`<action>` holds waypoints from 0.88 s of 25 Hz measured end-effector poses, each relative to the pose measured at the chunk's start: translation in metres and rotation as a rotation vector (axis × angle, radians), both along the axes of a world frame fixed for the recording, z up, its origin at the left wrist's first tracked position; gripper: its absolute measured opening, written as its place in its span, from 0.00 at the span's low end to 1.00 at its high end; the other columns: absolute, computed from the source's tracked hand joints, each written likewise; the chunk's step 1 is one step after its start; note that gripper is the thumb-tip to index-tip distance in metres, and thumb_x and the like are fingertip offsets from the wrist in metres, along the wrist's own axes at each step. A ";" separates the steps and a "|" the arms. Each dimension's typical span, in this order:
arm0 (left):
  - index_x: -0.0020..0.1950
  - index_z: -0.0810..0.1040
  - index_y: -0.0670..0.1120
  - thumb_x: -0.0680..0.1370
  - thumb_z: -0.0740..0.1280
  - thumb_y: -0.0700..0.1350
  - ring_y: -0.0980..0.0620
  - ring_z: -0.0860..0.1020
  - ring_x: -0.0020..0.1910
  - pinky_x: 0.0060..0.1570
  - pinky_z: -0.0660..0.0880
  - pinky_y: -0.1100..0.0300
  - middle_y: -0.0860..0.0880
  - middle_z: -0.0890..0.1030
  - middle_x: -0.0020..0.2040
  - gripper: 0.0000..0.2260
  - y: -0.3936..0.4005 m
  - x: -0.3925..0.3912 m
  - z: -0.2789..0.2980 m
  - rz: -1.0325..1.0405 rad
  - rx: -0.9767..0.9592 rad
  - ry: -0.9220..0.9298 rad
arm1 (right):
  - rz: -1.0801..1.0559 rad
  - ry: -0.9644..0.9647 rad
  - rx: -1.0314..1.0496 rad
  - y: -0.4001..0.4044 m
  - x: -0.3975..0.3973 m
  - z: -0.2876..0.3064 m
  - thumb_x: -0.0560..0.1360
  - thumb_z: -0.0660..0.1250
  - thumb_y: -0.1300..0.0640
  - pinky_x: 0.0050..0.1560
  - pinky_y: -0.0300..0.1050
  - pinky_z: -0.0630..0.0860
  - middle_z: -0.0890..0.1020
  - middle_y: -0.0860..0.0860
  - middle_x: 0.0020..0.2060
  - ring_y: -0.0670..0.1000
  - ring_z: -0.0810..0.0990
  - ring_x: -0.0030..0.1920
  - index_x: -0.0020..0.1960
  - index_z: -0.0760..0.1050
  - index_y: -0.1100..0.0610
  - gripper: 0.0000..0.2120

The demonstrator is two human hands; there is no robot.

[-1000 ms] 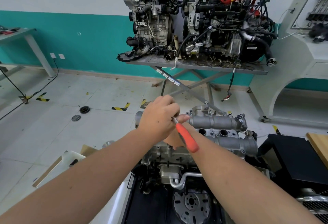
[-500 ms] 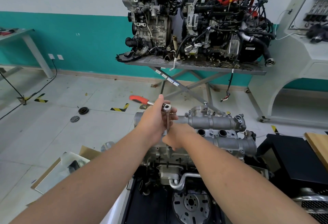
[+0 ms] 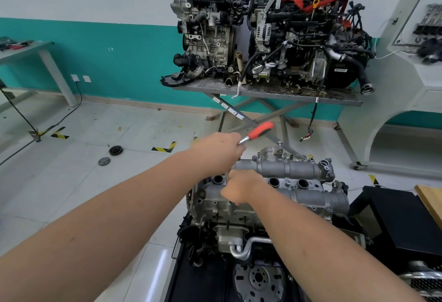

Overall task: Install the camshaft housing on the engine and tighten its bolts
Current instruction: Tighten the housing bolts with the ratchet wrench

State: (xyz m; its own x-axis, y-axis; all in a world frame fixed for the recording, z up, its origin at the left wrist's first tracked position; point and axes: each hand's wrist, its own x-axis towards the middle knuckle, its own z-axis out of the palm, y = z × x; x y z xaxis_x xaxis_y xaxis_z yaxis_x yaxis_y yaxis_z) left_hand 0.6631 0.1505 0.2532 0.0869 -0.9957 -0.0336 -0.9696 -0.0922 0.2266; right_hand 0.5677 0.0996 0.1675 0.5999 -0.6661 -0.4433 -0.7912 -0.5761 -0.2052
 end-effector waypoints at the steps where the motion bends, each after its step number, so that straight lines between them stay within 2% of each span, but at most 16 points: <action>1: 0.50 0.72 0.47 0.85 0.55 0.52 0.50 0.73 0.41 0.38 0.71 0.54 0.52 0.70 0.41 0.12 0.003 0.000 -0.003 -0.086 -0.044 -0.174 | -0.015 -0.017 -0.004 0.000 -0.001 -0.002 0.71 0.60 0.57 0.39 0.46 0.71 0.79 0.49 0.34 0.54 0.79 0.46 0.38 0.70 0.52 0.04; 3: 0.53 0.76 0.47 0.83 0.58 0.56 0.51 0.71 0.46 0.42 0.67 0.56 0.51 0.72 0.48 0.14 0.010 0.004 -0.017 -0.214 -0.217 -0.356 | -0.027 -0.062 -0.051 0.000 0.000 -0.007 0.73 0.61 0.57 0.42 0.47 0.75 0.80 0.51 0.36 0.54 0.79 0.44 0.37 0.72 0.54 0.06; 4: 0.51 0.78 0.46 0.82 0.61 0.57 0.50 0.72 0.49 0.43 0.65 0.56 0.49 0.74 0.52 0.15 0.015 0.007 -0.027 -0.253 -0.337 -0.329 | -0.031 -0.085 -0.065 0.000 0.002 -0.009 0.75 0.61 0.58 0.45 0.49 0.76 0.81 0.52 0.40 0.55 0.79 0.45 0.40 0.74 0.56 0.07; 5: 0.48 0.80 0.45 0.80 0.63 0.57 0.47 0.74 0.50 0.44 0.65 0.56 0.48 0.76 0.53 0.16 0.021 0.009 -0.037 -0.266 -0.457 -0.226 | -0.022 -0.113 -0.067 -0.002 0.004 -0.012 0.78 0.60 0.59 0.50 0.52 0.77 0.82 0.56 0.47 0.57 0.80 0.50 0.47 0.77 0.58 0.07; 7: 0.48 0.82 0.43 0.79 0.62 0.58 0.47 0.75 0.54 0.50 0.70 0.55 0.46 0.79 0.56 0.19 0.031 0.010 -0.056 -0.207 -0.626 0.145 | -0.013 -0.167 -0.021 -0.004 0.006 -0.013 0.81 0.57 0.61 0.60 0.54 0.76 0.79 0.61 0.60 0.62 0.78 0.61 0.61 0.75 0.62 0.13; 8: 0.53 0.82 0.45 0.79 0.61 0.58 0.50 0.75 0.59 0.56 0.70 0.58 0.47 0.78 0.59 0.19 0.034 0.006 -0.065 -0.159 -0.654 0.344 | -0.007 -0.136 0.000 -0.004 0.007 -0.014 0.80 0.56 0.60 0.58 0.55 0.76 0.80 0.58 0.59 0.61 0.78 0.60 0.60 0.75 0.59 0.13; 9: 0.58 0.81 0.50 0.80 0.59 0.59 0.54 0.75 0.61 0.61 0.70 0.62 0.51 0.78 0.61 0.18 0.036 0.002 -0.072 -0.106 -0.659 0.546 | -0.005 -0.093 -0.008 -0.004 0.007 -0.014 0.79 0.56 0.58 0.52 0.54 0.77 0.82 0.55 0.55 0.60 0.80 0.55 0.55 0.76 0.56 0.11; 10: 0.61 0.79 0.57 0.80 0.58 0.60 0.57 0.77 0.61 0.62 0.71 0.63 0.54 0.80 0.61 0.16 0.036 -0.005 -0.077 -0.037 -0.654 0.757 | 0.000 -0.054 -0.029 -0.005 0.006 -0.015 0.77 0.55 0.56 0.46 0.52 0.77 0.82 0.52 0.49 0.57 0.81 0.50 0.50 0.75 0.54 0.10; 12: 0.56 0.80 0.64 0.79 0.57 0.62 0.51 0.83 0.53 0.56 0.79 0.52 0.52 0.84 0.54 0.14 0.032 -0.020 -0.075 0.123 -0.620 1.181 | 0.038 -0.028 -0.065 -0.005 0.005 -0.013 0.76 0.55 0.53 0.40 0.49 0.72 0.80 0.49 0.41 0.55 0.79 0.44 0.42 0.72 0.51 0.08; 14: 0.53 0.82 0.61 0.77 0.57 0.65 0.46 0.84 0.47 0.52 0.79 0.45 0.46 0.85 0.48 0.17 0.024 -0.026 -0.072 0.266 -0.581 1.431 | 0.068 -0.016 -0.098 -0.004 0.006 -0.013 0.75 0.56 0.52 0.40 0.48 0.72 0.77 0.49 0.38 0.55 0.78 0.43 0.37 0.68 0.49 0.08; 17: 0.52 0.83 0.51 0.80 0.57 0.62 0.48 0.82 0.40 0.49 0.75 0.50 0.45 0.84 0.42 0.20 0.016 -0.021 -0.068 0.406 -0.439 1.722 | 0.059 -0.001 -0.089 -0.004 0.004 -0.010 0.74 0.58 0.54 0.39 0.48 0.73 0.78 0.49 0.36 0.56 0.79 0.42 0.37 0.69 0.51 0.07; 19: 0.51 0.79 0.45 0.83 0.59 0.56 0.47 0.82 0.35 0.43 0.76 0.53 0.46 0.81 0.35 0.17 0.010 -0.013 -0.059 0.523 -0.348 1.784 | 0.038 -0.011 -0.085 -0.004 0.004 -0.009 0.74 0.59 0.53 0.39 0.47 0.72 0.78 0.50 0.38 0.55 0.78 0.42 0.42 0.73 0.53 0.06; 20: 0.49 0.76 0.44 0.83 0.59 0.53 0.47 0.81 0.33 0.41 0.77 0.53 0.47 0.80 0.32 0.14 0.007 -0.009 -0.053 0.577 -0.303 1.748 | 0.026 -0.006 -0.076 -0.004 0.003 -0.010 0.74 0.59 0.53 0.40 0.48 0.72 0.78 0.51 0.39 0.56 0.77 0.43 0.45 0.73 0.54 0.06; 22: 0.46 0.74 0.43 0.82 0.60 0.48 0.46 0.82 0.32 0.45 0.79 0.50 0.47 0.80 0.30 0.11 0.003 -0.004 -0.039 0.597 -0.195 1.581 | 0.001 -0.018 -0.066 -0.003 0.001 -0.008 0.74 0.61 0.53 0.43 0.48 0.72 0.76 0.51 0.40 0.56 0.76 0.46 0.49 0.72 0.54 0.06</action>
State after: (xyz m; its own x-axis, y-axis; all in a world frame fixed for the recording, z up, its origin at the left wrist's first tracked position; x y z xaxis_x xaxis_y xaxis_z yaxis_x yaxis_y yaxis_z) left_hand 0.6594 0.1533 0.2138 0.4268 -0.8388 -0.3379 0.3532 -0.1893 0.9162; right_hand 0.5689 0.0968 0.1598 0.6077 -0.6930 -0.3878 -0.7874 -0.5893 -0.1808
